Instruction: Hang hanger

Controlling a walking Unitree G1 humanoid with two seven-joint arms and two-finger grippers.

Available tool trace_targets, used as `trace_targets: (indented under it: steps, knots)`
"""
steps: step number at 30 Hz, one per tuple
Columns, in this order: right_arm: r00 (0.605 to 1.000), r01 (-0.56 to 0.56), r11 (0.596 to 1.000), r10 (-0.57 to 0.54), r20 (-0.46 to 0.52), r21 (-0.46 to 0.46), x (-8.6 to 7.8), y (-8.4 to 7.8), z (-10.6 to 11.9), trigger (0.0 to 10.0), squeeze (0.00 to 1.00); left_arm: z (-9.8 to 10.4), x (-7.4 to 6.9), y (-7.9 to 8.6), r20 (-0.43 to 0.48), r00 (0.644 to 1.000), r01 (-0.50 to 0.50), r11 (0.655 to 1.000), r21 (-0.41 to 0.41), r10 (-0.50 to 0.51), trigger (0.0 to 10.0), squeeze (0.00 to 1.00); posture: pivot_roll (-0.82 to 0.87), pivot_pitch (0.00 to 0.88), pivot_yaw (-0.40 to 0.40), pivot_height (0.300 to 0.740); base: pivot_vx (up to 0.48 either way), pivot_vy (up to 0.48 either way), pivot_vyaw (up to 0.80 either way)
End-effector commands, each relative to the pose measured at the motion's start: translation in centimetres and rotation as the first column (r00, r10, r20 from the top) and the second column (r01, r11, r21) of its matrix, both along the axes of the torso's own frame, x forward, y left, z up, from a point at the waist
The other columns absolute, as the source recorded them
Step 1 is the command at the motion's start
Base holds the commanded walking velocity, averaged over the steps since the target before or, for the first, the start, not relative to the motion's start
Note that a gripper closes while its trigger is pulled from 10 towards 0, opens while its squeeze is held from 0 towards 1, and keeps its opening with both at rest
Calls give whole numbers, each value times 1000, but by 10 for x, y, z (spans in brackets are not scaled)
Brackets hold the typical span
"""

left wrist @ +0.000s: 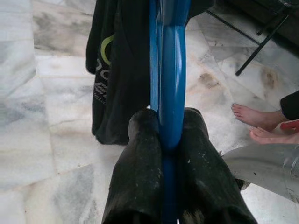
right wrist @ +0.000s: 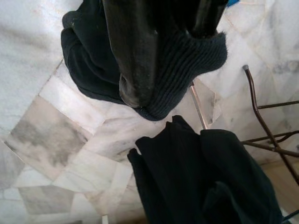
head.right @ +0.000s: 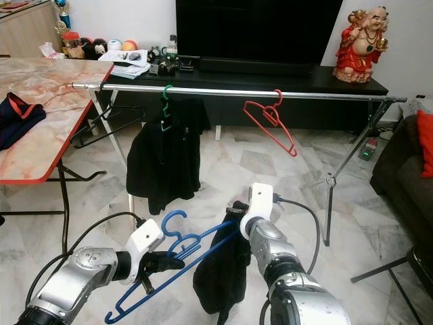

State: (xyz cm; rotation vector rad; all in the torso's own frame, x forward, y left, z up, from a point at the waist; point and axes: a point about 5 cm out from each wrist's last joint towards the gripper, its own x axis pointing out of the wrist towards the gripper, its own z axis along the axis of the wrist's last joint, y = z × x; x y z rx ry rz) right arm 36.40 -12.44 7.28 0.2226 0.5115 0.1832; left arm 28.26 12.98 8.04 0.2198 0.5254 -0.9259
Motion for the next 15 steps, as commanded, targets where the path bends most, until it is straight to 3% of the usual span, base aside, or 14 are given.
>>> trace_targets:
  steps: [1, 7, 11, 15]
  knots:
    - [1000, -17, 1000, 17, 20, -11, 1, 0, 3, 10000, 0, -1, 2, -2, 10, 1000, -5, 1000, 27, 5, 10000, 0, 115, 0, -75, 740, 0, 0, 0]
    - [997, 57, 998, -59, -58, -39, -16, -9, -24, 10000, 0, -4, 9, 1, 33, 998, -63, 994, 84, 61, 10000, 0, 113, 0, -72, 740, 0, 0, 0]
    - [995, 74, 997, -77, -61, -37, -18, -12, -26, 10000, 0, -5, 9, 2, 33, 997, -69, 993, 91, 66, 10000, 0, 113, 0, -69, 740, 0, 0, 0]
    - [999, 23, 999, -24, -28, -35, -16, -8, -22, 10000, 0, -4, 8, 0, 22, 999, -47, 997, 68, 46, 10000, 0, 113, 0, -67, 740, 0, 0, 0]
